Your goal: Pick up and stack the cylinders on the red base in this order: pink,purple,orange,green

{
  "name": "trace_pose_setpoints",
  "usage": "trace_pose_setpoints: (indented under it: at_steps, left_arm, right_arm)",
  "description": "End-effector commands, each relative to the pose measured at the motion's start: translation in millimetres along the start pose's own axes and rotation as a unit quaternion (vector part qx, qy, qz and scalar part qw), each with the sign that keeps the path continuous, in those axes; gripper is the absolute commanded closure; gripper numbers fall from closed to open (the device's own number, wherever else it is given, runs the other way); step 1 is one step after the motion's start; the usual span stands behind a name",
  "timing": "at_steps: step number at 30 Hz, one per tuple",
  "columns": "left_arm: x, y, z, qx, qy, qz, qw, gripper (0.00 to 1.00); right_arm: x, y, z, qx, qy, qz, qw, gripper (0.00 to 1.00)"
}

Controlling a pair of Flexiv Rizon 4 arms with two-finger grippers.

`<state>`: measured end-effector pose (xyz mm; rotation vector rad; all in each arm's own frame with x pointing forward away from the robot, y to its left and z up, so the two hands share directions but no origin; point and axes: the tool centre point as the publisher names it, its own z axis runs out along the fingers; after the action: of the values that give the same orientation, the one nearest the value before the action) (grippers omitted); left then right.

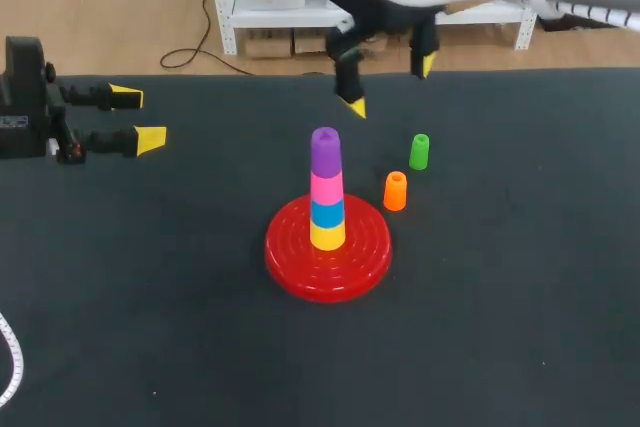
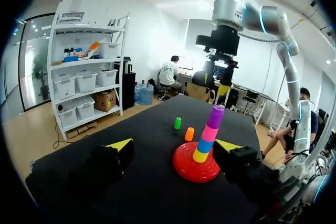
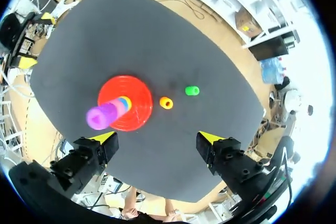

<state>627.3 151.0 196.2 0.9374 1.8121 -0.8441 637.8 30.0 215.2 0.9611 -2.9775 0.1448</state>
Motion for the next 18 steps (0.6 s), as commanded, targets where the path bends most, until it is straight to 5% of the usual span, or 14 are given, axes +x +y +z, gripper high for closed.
trace_pose_setpoints:
  at_steps: [1, 11, 18]
  left_arm:
    - [2.0, 0.4, 1.2, -0.001, -0.004, 0.002, 1.0, 0.0]
    - [2.0, 0.4, 1.2, -0.001, -0.004, 0.002, 1.0, 0.0]
    - [2.0, 0.4, 1.2, -0.001, -0.004, 0.002, 1.0, 0.0]
  right_arm:
    - [4.2, -13.3, 22.5, -0.006, 0.011, 0.011, 1.0, 0.0]
    - [14.1, -24.4, 78.8, -0.022, 0.065, 0.041, 0.997, 0.0]
    - [11.5, -20.9, 85.8, -0.031, 0.074, 0.045, 0.996, 0.0]
